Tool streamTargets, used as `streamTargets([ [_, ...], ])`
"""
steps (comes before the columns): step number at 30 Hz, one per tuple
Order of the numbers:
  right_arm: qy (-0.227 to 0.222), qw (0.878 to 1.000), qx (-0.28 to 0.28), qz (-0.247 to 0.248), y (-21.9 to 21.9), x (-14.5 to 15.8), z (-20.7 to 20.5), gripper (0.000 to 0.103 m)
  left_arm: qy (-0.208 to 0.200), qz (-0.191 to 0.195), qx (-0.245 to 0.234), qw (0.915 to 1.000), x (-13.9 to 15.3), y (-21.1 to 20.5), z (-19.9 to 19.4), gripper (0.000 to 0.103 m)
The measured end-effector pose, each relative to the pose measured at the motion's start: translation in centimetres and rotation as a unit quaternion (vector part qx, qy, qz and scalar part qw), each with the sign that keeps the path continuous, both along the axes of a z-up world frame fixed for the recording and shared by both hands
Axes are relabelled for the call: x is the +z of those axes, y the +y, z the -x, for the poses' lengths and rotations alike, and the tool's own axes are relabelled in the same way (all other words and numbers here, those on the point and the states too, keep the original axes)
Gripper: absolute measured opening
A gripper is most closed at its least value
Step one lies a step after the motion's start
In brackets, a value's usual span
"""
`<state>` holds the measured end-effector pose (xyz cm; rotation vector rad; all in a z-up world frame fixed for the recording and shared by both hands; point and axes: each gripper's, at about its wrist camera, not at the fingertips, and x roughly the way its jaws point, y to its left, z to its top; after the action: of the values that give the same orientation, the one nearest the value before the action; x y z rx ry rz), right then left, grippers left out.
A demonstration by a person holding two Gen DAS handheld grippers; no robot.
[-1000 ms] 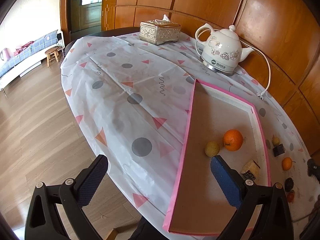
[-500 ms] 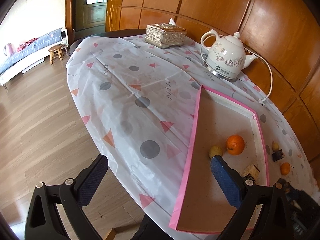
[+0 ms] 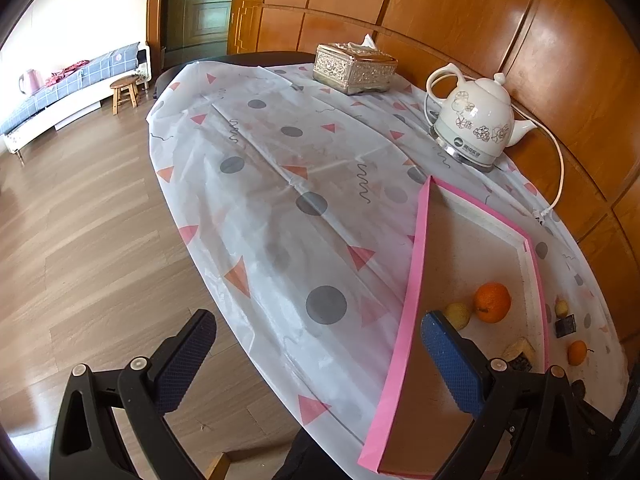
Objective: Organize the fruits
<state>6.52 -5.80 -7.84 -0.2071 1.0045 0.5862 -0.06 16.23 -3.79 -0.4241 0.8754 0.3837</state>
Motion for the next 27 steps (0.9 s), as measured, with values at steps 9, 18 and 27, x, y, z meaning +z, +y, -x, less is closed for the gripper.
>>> streamTargets([
  [9,-0.009,1.0,-0.021,-0.012,-0.7,0.4,-0.1,0.059,0.003,-0.004,-0.01,0.9999,-0.1,-0.3,-0.2,0.103],
  [18,-0.062,0.994,-0.072,-0.045,-4.1,3.5,2.1,0.061,0.0,-0.002,-0.013,0.9999,0.1,-0.5,-0.1,0.103],
  [27,-0.063,0.977,-0.198,-0.058,-13.1,3.2,3.6,0.061,0.002,-0.008,-0.021,0.9997,0.3,-1.1,-0.2,0.103],
])
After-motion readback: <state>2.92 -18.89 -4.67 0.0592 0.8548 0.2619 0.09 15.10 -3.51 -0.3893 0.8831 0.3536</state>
